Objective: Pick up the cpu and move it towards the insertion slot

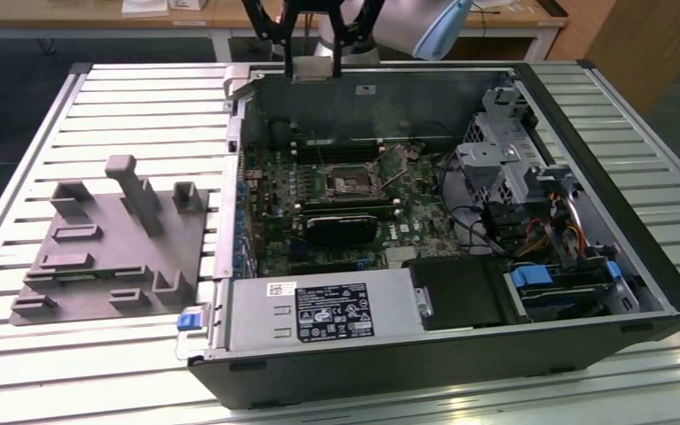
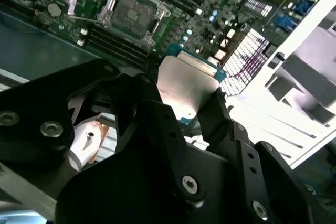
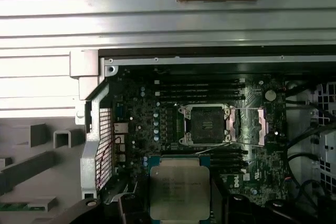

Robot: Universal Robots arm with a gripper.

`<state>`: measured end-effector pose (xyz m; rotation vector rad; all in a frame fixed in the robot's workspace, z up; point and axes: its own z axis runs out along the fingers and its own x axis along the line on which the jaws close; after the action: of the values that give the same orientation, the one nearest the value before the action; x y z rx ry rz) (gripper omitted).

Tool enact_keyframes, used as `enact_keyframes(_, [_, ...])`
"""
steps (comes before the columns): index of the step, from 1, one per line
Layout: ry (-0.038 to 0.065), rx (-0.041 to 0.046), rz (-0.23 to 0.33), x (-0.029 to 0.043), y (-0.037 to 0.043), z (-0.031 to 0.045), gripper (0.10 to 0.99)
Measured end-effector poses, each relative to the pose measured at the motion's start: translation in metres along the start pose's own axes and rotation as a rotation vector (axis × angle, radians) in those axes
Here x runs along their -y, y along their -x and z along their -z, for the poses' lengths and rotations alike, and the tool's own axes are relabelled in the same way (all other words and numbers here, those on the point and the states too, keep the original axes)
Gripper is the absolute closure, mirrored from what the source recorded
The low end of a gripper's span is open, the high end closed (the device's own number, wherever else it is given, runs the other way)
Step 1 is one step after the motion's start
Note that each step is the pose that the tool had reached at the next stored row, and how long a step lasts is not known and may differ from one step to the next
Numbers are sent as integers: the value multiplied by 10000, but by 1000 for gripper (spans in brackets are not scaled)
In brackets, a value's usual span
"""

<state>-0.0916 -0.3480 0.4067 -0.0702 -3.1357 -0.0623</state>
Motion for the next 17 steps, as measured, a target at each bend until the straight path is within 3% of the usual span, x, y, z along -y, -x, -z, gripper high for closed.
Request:
enact_keyframes(12, [1, 0, 0, -225, 83, -19, 541])
enact_keyframes(17, [0, -1, -1, -282, 178, -32, 541])
